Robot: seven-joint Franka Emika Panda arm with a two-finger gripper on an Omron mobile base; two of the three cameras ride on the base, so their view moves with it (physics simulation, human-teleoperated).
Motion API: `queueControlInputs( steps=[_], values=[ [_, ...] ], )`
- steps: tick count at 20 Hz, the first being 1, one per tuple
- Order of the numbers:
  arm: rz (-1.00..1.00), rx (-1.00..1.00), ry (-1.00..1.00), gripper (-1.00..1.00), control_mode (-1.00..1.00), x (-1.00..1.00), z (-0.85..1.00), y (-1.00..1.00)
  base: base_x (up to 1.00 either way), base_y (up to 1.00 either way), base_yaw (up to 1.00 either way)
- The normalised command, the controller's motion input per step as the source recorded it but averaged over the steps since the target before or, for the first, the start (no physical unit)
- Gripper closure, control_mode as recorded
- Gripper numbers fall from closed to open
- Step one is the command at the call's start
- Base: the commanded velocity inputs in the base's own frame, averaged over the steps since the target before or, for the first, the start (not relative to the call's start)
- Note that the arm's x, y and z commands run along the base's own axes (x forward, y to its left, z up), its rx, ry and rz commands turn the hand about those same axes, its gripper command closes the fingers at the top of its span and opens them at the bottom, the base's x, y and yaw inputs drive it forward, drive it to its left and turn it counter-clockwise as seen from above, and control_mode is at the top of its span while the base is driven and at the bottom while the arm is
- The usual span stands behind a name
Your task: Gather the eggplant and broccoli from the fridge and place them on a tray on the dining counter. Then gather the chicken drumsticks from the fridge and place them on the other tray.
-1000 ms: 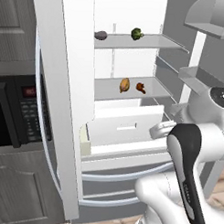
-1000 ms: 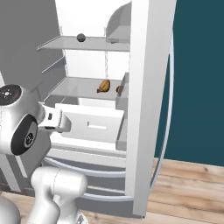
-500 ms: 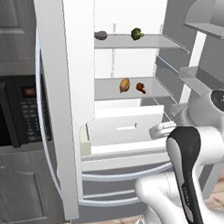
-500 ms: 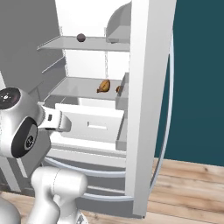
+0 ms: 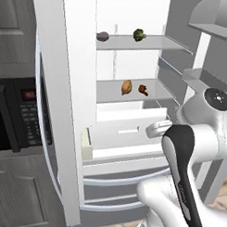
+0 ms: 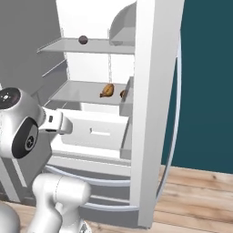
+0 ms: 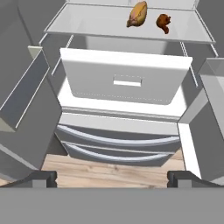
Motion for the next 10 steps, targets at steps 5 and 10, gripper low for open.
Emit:
queueControlInputs(
  steps=[5,10],
  values=[
    [0.0,0.0,0.0,-1.0,1.0,0.0,0.0,0.0,0.38,0.17,-0.05],
    [0.0,0.0,0.0,-1.0,1.0,0.0,0.0,0.0,0.43,0.25,-0.06]
  ],
)
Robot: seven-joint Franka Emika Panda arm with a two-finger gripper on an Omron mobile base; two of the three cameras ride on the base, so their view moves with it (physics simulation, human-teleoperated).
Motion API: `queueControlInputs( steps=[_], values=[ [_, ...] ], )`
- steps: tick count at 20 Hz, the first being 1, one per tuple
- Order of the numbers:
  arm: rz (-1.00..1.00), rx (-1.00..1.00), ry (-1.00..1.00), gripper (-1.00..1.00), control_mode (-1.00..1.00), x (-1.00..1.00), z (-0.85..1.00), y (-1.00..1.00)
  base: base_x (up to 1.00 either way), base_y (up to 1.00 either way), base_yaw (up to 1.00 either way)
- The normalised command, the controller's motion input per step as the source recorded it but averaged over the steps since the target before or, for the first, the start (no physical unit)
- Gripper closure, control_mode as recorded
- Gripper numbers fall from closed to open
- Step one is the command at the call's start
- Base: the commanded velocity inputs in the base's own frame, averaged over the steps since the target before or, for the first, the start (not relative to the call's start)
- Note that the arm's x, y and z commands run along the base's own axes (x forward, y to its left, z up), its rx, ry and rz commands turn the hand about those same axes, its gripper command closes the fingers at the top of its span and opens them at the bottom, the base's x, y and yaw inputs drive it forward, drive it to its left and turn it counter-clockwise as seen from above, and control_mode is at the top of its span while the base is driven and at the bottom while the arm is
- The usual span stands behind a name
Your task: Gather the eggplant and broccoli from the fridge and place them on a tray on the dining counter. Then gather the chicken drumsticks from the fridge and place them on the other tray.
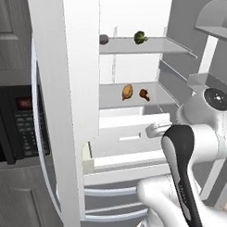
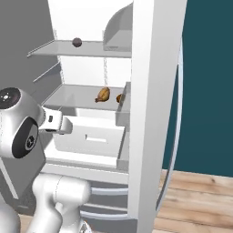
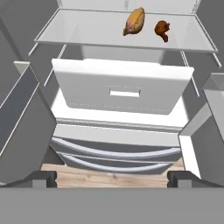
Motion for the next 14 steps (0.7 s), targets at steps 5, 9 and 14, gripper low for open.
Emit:
queueControlInputs(
  steps=[5,9,14],
  values=[
    [0.0,0.0,0.0,-1.0,1.0,0.0,0.0,0.0,0.49,0.33,-0.05],
    [0.0,0.0,0.0,-1.0,1.0,0.0,0.0,0.0,0.47,0.26,-0.03],
    [0.0,0.0,0.0,-1.0,1.0,0.0,0.0,0.0,0.48,0.13,-0.01]
  ],
)
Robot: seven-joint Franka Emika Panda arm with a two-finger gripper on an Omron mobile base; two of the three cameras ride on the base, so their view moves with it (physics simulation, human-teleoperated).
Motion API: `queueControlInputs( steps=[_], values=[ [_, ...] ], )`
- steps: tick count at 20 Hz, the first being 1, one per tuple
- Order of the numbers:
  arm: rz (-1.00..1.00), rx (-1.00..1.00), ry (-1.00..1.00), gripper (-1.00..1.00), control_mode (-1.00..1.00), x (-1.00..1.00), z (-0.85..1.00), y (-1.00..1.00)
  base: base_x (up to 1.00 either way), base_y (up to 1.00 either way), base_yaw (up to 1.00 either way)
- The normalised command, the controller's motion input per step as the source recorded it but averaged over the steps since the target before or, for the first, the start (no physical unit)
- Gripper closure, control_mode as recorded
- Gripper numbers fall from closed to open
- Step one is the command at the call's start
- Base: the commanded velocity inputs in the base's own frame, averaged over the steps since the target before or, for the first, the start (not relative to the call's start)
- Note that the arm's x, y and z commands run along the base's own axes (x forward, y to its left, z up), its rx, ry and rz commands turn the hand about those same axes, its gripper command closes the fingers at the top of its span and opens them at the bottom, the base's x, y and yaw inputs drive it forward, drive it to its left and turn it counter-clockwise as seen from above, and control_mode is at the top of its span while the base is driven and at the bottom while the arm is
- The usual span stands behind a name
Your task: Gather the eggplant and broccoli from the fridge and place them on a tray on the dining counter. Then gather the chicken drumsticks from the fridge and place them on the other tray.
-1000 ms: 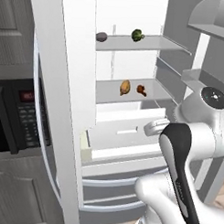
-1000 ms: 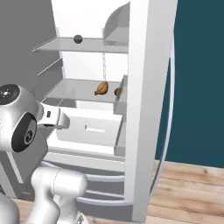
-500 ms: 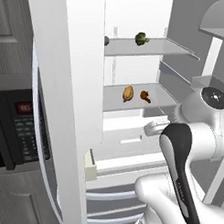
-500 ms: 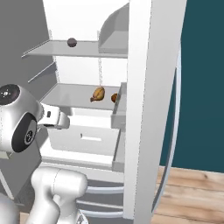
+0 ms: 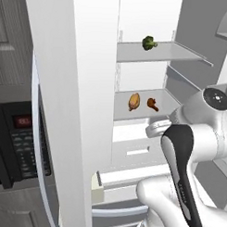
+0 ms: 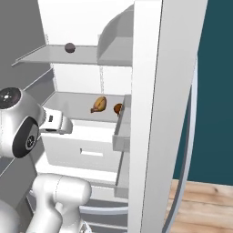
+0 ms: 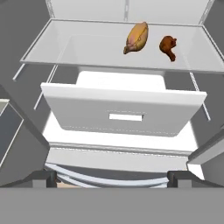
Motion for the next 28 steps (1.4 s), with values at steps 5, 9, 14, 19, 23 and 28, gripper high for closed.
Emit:
queueControlInputs(
  steps=[5,9,14,19,23,28],
  values=[
    [0.0,0.0,0.0,-1.0,1.0,0.0,0.0,0.0,0.52,0.04,-0.01],
    [0.0,0.0,0.0,-1.0,1.0,0.0,0.0,0.0,0.56,0.03,-0.01],
    [-0.02,0.0,0.0,-1.0,-1.0,0.34,0.02,0.0,0.2,0.0,0.0],
    [-0.03,0.0,0.0,-1.0,-1.0,0.76,0.0,0.0,0.0,0.0,0.0],
    [-0.04,0.0,0.0,-1.0,-1.0,0.73,0.0,0.0,0.0,0.0,0.0],
    [-0.03,0.0,-0.05,-1.0,-1.0,0.62,0.0,0.0,0.0,0.0,0.0]
  ],
)
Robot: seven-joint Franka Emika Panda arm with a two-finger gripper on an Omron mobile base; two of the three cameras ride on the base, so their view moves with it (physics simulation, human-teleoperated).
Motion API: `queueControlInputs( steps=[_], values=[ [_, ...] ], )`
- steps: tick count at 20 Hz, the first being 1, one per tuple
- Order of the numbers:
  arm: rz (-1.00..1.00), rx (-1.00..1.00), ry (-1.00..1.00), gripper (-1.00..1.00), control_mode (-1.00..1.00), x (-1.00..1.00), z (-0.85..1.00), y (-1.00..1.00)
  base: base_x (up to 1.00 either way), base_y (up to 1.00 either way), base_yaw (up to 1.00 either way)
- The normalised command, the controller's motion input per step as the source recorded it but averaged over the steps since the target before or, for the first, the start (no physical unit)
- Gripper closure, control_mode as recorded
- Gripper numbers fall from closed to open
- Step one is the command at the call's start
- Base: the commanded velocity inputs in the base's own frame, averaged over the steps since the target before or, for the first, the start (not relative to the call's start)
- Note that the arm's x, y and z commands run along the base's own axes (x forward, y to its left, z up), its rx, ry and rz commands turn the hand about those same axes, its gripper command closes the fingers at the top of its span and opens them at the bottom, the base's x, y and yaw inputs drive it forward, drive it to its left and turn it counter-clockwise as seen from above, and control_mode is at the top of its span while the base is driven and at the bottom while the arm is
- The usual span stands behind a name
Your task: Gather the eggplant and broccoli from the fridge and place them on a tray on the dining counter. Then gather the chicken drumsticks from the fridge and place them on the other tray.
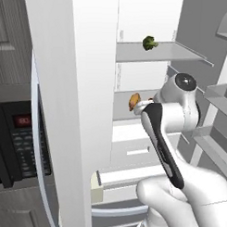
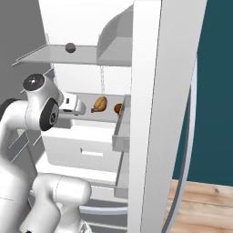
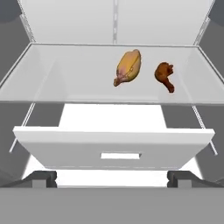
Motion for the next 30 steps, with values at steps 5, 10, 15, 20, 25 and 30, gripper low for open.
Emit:
queueControlInputs(
  steps=[5,10,15,20,25,30],
  values=[
    [-0.04,0.0,-0.02,-1.0,-1.0,0.47,0.0,0.0,0.0,0.0,0.0],
    [-0.05,0.0,0.0,-1.0,-1.0,0.37,-0.08,0.0,0.0,0.0,0.0],
    [-0.05,0.0,0.0,-1.0,-1.0,0.26,-0.12,0.0,0.0,0.0,0.0],
    [-0.03,0.0,0.0,-1.0,-1.0,0.32,-0.22,0.0,0.0,0.0,0.0],
    [-0.02,0.0,0.0,-1.0,-1.0,0.3,-0.25,0.0,0.0,0.0,0.0],
    [0.0,0.0,0.0,-1.0,-1.0,0.32,-0.08,0.0,0.0,0.0,0.0]
  ],
)
